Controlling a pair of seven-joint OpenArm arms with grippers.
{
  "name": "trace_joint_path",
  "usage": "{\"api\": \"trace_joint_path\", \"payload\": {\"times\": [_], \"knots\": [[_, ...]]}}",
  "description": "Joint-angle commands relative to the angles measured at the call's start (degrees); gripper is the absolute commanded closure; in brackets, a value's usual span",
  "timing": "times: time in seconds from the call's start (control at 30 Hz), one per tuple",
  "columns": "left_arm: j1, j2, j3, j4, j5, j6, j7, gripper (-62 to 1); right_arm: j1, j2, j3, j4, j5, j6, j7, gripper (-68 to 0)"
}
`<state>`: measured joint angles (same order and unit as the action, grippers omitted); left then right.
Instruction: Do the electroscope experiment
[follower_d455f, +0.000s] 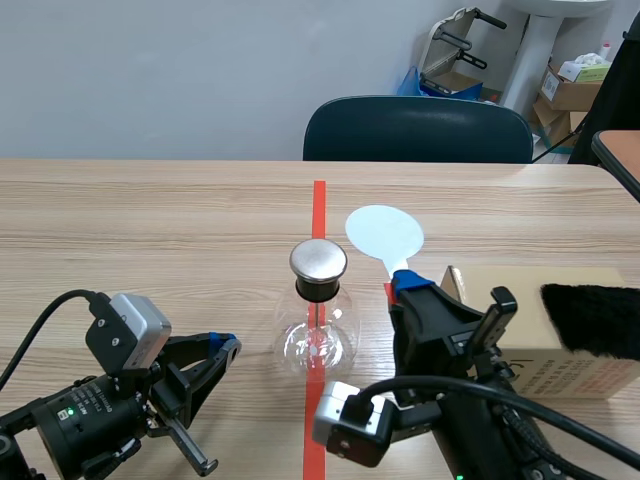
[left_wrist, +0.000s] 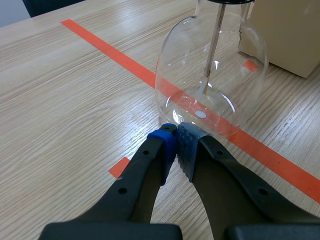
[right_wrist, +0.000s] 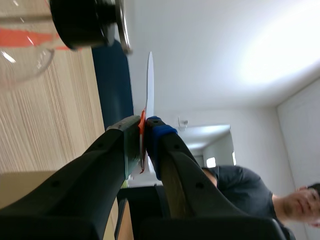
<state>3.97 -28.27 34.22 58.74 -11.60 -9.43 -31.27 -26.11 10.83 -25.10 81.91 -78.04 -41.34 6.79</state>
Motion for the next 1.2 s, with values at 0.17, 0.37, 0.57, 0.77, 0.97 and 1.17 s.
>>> {"api": "trace_joint_path", "payload": {"times": [0.17,0.37,0.57,0.77,0.97,1.17], "knots": [[-0.04,-0.15,-0.22,0.83,-0.17,-0.33,-0.83,-2.9,0.22,0.42,0.39,1.29,0.02,-0.87,8.20,-1.1],[-0.02,-0.17,-0.22,0.83,-0.17,-0.33,-0.72,-2.9,0.22,0.42,0.39,1.29,0.02,-0.87,13.46,-1.1],[-0.02,-0.15,-0.22,0.83,-0.17,-0.33,-0.68,-2.9,0.22,0.42,0.39,1.29,0.02,-0.87,15.69,-1.1],[-0.02,-0.15,-0.22,0.83,-0.17,-0.33,-0.81,-2.9,0.22,0.42,0.39,1.29,0.04,-0.87,15.89,-1.1],[-0.02,-0.17,-0.22,0.83,-0.17,-0.33,-0.61,-2.9,0.22,0.42,0.39,1.29,0.04,-0.87,15.85,-1.1],[-0.02,-0.17,-0.22,0.83,-0.17,-0.31,-0.61,-2.9,0.22,0.42,0.39,1.29,0.04,-0.87,15.10,-1.1]]}}
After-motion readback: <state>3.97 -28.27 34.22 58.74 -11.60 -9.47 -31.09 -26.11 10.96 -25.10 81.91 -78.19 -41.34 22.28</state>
